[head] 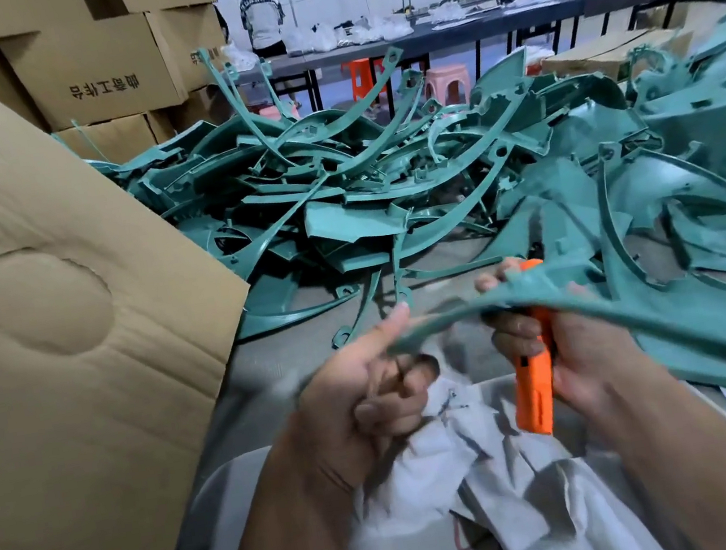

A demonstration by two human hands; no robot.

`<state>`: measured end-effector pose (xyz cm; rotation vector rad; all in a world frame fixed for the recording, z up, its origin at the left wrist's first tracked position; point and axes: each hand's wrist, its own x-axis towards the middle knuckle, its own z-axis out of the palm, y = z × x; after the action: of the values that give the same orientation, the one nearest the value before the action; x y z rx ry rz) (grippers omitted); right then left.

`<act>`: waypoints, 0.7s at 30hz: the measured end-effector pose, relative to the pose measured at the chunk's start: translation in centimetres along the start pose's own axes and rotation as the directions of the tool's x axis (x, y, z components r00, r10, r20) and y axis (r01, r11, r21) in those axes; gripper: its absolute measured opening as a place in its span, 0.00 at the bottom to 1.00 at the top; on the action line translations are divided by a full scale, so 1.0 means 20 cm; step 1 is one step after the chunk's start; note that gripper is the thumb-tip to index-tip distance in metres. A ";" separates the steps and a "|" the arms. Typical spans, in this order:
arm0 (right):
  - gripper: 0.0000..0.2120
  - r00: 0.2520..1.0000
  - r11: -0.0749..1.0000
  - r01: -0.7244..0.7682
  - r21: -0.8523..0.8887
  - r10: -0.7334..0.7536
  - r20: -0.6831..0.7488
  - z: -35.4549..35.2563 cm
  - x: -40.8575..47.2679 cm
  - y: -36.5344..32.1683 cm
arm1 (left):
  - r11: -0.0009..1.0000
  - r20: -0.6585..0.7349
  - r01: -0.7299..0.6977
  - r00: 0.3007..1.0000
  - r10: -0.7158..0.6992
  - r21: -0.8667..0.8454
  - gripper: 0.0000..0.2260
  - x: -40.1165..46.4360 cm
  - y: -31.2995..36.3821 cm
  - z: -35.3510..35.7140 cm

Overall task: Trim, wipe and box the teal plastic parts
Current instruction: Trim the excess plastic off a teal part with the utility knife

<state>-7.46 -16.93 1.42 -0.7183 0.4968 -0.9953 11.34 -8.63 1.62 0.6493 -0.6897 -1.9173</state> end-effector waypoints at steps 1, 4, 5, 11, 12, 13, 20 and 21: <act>0.08 0.999 0.997 -0.006 0.081 0.010 -0.048 -0.02 0.02 0.00 | 0.998 -0.042 -0.058 0.997 0.058 -0.009 0.18 0.00 0.01 0.00; 0.09 0.994 0.995 -0.005 0.101 0.015 -0.104 -0.07 0.04 -0.01 | 0.938 -0.264 -0.288 0.906 0.332 0.192 0.21 0.03 0.02 -0.03; 0.09 0.995 0.992 -0.011 0.129 0.024 -0.099 -0.10 0.05 -0.01 | 0.898 -0.323 -0.331 0.849 0.417 0.289 0.20 0.03 0.02 -0.03; 0.06 0.993 1.000 -0.002 0.015 0.004 -0.121 -0.08 0.04 0.00 | 0.701 -0.338 -0.400 0.666 0.665 0.590 0.04 0.03 -0.02 -0.03; 0.05 0.991 0.999 0.022 -0.040 -0.027 -0.131 -0.07 0.04 0.00 | 0.682 -0.329 -0.417 0.648 0.687 0.601 0.04 0.03 -0.02 -0.03; 0.05 0.989 0.994 0.053 -0.097 -0.066 -0.131 -0.07 0.04 0.01 | 0.673 -0.336 -0.435 0.627 0.703 0.598 0.06 0.04 -0.02 -0.03; 0.10 0.964 0.925 0.255 -0.282 -0.267 -0.004 0.00 0.01 0.05 | 0.689 -0.461 -0.474 0.516 0.722 0.548 0.13 0.06 0.02 -0.09; 0.10 0.959 0.911 0.274 -0.308 -0.284 0.011 0.00 0.01 0.05 | 0.713 -0.471 -0.491 0.537 0.700 0.501 0.13 0.05 0.02 -0.09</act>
<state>-6.71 -16.69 0.66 -1.0757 0.5972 -1.2135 12.48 -10.06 0.44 1.0331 -0.6526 -0.8309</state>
